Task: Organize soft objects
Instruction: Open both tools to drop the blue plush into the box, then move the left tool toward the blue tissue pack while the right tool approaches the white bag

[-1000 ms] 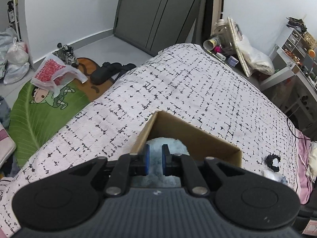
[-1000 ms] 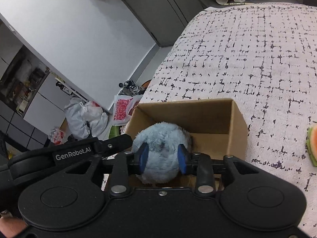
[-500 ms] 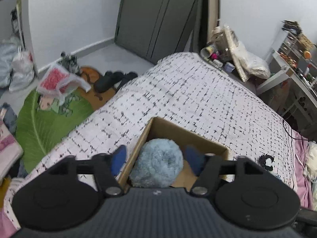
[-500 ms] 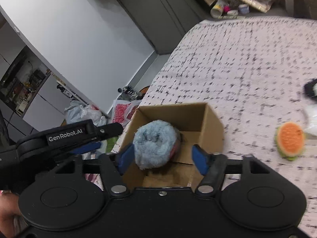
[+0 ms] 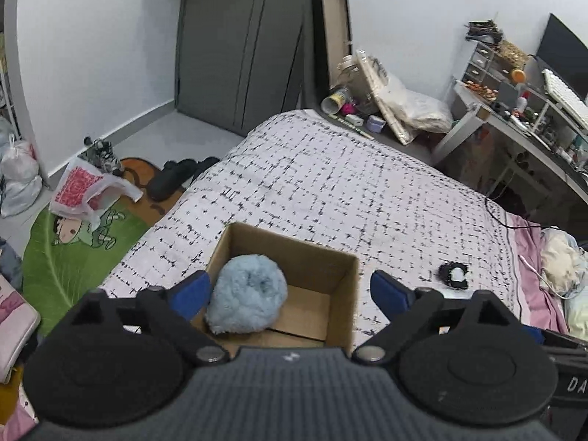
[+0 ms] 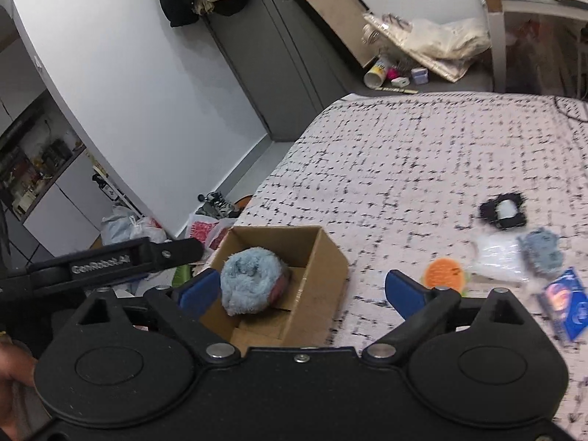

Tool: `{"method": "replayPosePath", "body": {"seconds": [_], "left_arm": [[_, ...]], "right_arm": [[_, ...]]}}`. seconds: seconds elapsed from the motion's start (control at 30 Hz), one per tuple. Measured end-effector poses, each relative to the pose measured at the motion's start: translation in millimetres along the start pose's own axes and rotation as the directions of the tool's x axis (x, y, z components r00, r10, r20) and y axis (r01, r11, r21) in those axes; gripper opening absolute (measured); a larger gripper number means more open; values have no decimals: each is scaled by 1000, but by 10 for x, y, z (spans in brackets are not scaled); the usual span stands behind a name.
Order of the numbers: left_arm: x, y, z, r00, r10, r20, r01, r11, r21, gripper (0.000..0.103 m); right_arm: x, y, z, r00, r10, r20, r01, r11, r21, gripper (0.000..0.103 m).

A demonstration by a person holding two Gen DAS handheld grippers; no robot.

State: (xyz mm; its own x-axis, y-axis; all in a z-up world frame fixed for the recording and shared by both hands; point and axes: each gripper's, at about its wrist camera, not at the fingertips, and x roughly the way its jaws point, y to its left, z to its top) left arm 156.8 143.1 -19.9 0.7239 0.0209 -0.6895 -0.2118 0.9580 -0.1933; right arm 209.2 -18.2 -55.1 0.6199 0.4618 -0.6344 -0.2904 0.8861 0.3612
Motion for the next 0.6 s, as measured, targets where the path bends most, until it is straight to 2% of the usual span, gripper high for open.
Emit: {"method": "replayPosePath", "body": {"seconds": [0.3, 0.43, 0.47, 0.6], "left_arm": [[-245, -136, -26, 999, -45, 28, 45, 999, 29, 103], [-317, -179, -58, 998, -47, 33, 46, 998, 36, 103], [-332, -193, -68, 998, -51, 35, 49, 998, 39, 103], [-391, -277, -94, 996, -78, 32, 76, 996, 55, 103]], "right_arm": [[-381, -177, 33, 998, -42, 36, 42, 999, 6, 98], [-523, -246, 27, 997, -52, 55, 52, 999, 10, 100], [-555, -261, 25, 996, -58, 61, 57, 998, 9, 103], [-688, -316, -1, 993, -81, 87, 80, 997, 16, 103]]}}
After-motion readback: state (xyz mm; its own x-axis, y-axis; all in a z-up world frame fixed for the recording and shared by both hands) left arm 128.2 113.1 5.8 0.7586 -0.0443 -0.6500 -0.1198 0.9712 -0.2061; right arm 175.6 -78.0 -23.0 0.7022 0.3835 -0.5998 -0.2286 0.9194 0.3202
